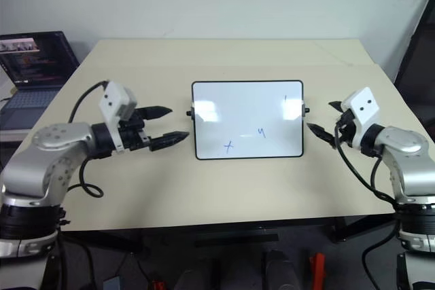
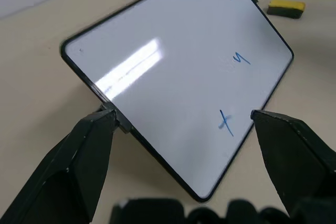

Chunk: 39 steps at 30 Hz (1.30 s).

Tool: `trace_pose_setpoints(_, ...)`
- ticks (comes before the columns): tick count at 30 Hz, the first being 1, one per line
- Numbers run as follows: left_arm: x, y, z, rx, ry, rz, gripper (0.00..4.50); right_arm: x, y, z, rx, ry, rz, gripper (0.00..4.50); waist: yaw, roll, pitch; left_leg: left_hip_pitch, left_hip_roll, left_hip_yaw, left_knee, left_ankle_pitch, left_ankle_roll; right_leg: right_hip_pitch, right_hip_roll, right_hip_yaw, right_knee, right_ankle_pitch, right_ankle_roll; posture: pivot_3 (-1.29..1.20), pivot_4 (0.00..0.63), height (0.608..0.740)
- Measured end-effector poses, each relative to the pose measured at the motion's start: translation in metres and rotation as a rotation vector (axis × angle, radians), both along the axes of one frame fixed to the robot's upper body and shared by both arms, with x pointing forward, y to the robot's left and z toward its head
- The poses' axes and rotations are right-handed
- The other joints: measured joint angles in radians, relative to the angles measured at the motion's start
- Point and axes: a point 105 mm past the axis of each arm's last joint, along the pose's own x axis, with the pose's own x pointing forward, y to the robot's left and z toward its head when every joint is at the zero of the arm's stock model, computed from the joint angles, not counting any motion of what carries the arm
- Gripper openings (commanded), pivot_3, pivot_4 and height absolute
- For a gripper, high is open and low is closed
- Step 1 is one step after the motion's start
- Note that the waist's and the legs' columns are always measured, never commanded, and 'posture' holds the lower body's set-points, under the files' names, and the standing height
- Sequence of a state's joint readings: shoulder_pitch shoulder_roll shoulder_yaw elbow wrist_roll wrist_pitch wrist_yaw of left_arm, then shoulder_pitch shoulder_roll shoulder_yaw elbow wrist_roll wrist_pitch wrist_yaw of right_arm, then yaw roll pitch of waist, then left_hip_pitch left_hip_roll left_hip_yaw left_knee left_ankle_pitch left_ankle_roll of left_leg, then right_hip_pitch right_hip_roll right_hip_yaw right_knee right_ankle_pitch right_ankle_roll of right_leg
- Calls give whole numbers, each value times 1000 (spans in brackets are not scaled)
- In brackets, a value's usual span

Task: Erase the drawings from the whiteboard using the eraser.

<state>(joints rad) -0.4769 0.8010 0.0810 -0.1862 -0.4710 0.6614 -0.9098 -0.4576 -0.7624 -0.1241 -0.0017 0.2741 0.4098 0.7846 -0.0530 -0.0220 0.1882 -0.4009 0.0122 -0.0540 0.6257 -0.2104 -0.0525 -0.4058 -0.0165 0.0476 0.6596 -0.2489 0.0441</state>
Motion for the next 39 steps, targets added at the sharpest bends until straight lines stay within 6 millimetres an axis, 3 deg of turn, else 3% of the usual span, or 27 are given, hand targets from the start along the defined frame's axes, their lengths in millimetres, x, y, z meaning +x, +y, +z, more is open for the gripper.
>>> trace_pose_setpoints(4,-4,-4,-7,17,33,-28,4466,1,-8,-1,-14,6,-32,4500,0,0,0,0,0,0,0,0,0,0,0,0,0,0,0,0,150,740)
trace_pose_setpoints(11,-6,-7,-12,28,56,-41,4466,30,-56,-3,74,56,-327,4500,-2,0,0,0,0,1,0,0,0,0,0,0,0,0,0,0,150,740)
trace_pose_setpoints(18,-7,-9,-15,37,65,-51,4466,51,-78,-31,212,267,-522,4500,-2,0,0,0,0,1,0,0,0,-1,0,0,0,0,-1,0,150,740)
trace_pose_setpoints(28,-9,-8,-21,39,76,-43,4466,55,-91,-61,209,383,-550,4500,-5,0,0,0,0,1,0,0,0,-1,0,1,1,0,-1,0,150,740)
trace_pose_setpoints(39,-12,-6,-26,40,85,-27,4466,54,-102,-68,217,415,-540,4500,-4,0,0,0,0,1,0,0,0,-1,0,1,1,0,-1,0,150,740)
